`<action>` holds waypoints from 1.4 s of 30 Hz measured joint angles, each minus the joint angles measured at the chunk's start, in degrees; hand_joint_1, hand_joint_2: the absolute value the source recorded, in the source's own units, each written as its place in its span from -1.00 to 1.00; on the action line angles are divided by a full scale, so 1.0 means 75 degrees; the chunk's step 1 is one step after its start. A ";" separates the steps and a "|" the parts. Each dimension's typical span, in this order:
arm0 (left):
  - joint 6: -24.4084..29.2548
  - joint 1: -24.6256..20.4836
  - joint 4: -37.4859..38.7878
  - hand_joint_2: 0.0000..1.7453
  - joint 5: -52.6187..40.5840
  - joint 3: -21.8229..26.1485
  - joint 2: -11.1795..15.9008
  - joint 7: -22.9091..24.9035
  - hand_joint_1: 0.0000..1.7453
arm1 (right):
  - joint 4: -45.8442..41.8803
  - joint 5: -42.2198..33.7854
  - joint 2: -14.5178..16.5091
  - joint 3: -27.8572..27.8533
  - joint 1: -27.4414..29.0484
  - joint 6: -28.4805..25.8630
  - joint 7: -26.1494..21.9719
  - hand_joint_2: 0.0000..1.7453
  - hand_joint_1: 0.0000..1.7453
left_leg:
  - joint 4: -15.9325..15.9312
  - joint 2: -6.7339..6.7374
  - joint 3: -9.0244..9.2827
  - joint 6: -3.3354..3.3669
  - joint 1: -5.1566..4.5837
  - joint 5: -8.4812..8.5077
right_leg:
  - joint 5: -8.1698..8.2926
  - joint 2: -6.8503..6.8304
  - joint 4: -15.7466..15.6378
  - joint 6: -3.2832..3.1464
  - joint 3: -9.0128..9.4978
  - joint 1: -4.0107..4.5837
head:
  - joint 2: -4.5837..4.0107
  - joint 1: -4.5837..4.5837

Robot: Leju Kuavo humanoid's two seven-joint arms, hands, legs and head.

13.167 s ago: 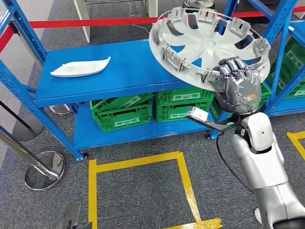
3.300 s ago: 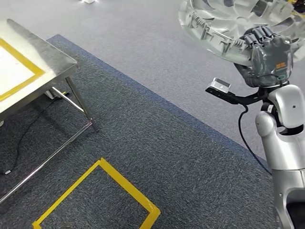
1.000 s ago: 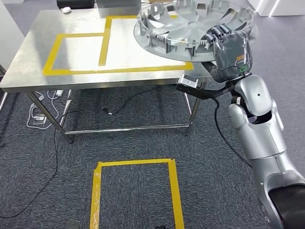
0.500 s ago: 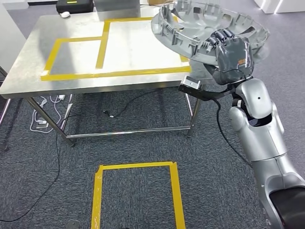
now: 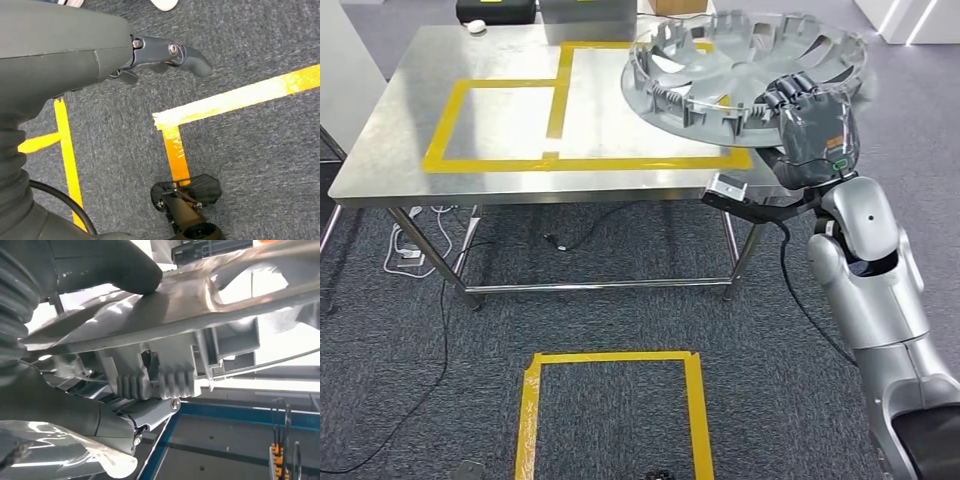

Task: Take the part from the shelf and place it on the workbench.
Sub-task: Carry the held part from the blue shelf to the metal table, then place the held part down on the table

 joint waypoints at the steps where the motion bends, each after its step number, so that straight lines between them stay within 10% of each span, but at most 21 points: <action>1: 0.0001 0.0003 0.0000 1.00 -0.0001 0.0000 -0.0001 -0.0002 -1.00 | -0.0001 -0.0002 -0.0005 0.0000 0.0028 0.0000 -0.0006 1.00 1.00 | 0.0001 -0.0009 0.0109 -0.0012 -0.0001 -0.0081 | 0.0343 -0.0003 -0.0455 -0.0010 0.0094 0.0002 | 0.0000 0.0000; 3: 0.0004 -0.0003 0.0004 1.00 -0.0002 0.0001 -0.0002 -0.0004 -1.00 | 0.0001 -0.0004 -0.0020 0.0000 0.0067 -0.0007 -0.0010 1.00 1.00 | 0.0015 -0.0029 0.0272 -0.0066 -0.0015 -0.0242 | 0.0993 -0.0011 -0.1441 -0.0052 0.0340 0.0020 | 0.0000 0.0005; 5: 0.0004 -0.0014 0.0009 1.00 -0.0005 0.0002 -0.0001 -0.0005 -1.00 | -0.0020 0.0003 -0.0036 -0.0015 0.0086 -0.0030 -0.0004 1.00 1.00 | 0.0026 -0.0039 0.0330 -0.0146 -0.0029 -0.0347 | 0.1200 0.0000 -0.1859 -0.0142 0.0503 0.0053 | 0.0001 0.0006; 9: 0.0004 -0.0054 0.0011 1.00 -0.0019 0.0003 0.0004 -0.0012 -1.00 | -0.0066 0.0007 -0.0047 -0.0075 0.0118 -0.0044 0.0001 1.00 1.00 | 0.0503 -0.0009 0.0176 -0.0298 -0.0021 -0.0373 | 0.1051 0.0016 -0.1939 -0.0321 0.0795 0.0006 | 0.0001 -0.0006; 14: 0.0007 -0.0053 0.0012 1.00 -0.0052 0.0004 -0.0004 -0.0009 -1.00 | -0.0070 0.0023 -0.0047 -0.0078 0.0162 -0.0042 -0.0020 1.00 1.00 | 0.2173 0.0036 -0.1036 -0.0507 0.0098 -0.1019 | 0.0720 0.0017 -0.1962 -0.0369 0.1218 -0.0037 | 0.0000 -0.0042; 19: 0.0006 -0.0033 0.0015 1.00 -0.0069 0.0006 0.0004 -0.0008 -1.00 | -0.0064 0.0026 -0.0047 -0.0076 0.0191 -0.0041 -0.0042 1.00 1.00 | 0.0389 0.0081 -0.0835 -0.0398 0.0086 0.0418 | 0.0338 0.0047 -0.1991 -0.0210 0.1660 -0.0054 | 0.0000 -0.0057; 22: 0.0018 -0.0037 0.0017 1.00 -0.0072 0.0009 -0.0004 -0.0009 -1.00 | -0.0076 0.0032 -0.0047 -0.0090 0.0204 -0.0055 -0.0044 1.00 1.00 | 0.0123 0.0081 -0.0709 -0.0260 0.0050 0.0496 | 0.0281 0.0071 -0.2060 -0.0030 0.1812 -0.0045 | 0.0001 -0.0047; 25: 0.0038 -0.0067 0.0017 1.00 -0.0079 0.0014 -0.0013 -0.0013 -1.00 | -0.0083 0.0023 -0.0050 -0.0101 0.0229 -0.0055 -0.0054 1.00 1.00 | 0.0023 0.0052 -0.0493 -0.0118 0.0079 0.0430 | 0.0120 0.0034 -0.1506 0.0039 0.1561 -0.0048 | 0.0001 -0.0018; 29: 0.0053 -0.0073 0.0017 1.00 -0.0089 0.0017 -0.0025 -0.0014 -1.00 | -0.0082 0.0034 -0.0058 -0.0101 0.0276 -0.0055 -0.0055 1.00 1.00 | 0.0015 0.0024 -0.0304 -0.0012 0.0033 0.0240 | -0.0438 0.0026 0.0107 0.0037 0.0362 -0.0015 | 0.0000 0.0009; 34: 0.0046 -0.0079 0.0019 1.00 -0.0113 0.0020 -0.0057 -0.0012 -1.00 | -0.0069 0.0031 -0.0064 -0.0089 0.0330 -0.0044 -0.0074 1.00 1.00 | 0.0026 -0.0029 0.0103 -0.0071 -0.0021 -0.0088 | 0.0931 0.0008 -0.1642 -0.0124 0.0645 0.0062 | 0.0001 -0.0004; 39: -0.0005 -0.0131 0.0020 1.00 -0.0237 0.0021 -0.0065 0.0023 -1.00 | 0.0027 0.0034 0.0080 -0.0032 0.0224 0.0053 -0.0092 1.00 1.00 | 0.0189 -0.0011 0.0142 -0.0289 -0.0041 -0.0233 | 0.1002 0.0001 -0.2013 -0.0345 0.0930 0.0060 | 0.0000 -0.0027; 42: -0.0063 -0.0241 0.0020 1.00 -0.0319 0.0010 -0.0081 0.0064 -1.00 | 0.0265 -0.0011 0.0428 0.0081 0.0122 0.0136 -0.0090 1.00 1.00 | 0.1319 0.0024 -0.0478 -0.0434 0.0023 -0.0659 | 0.0929 -0.0008 -0.2053 -0.0424 0.1075 0.0023 | 0.0000 -0.0050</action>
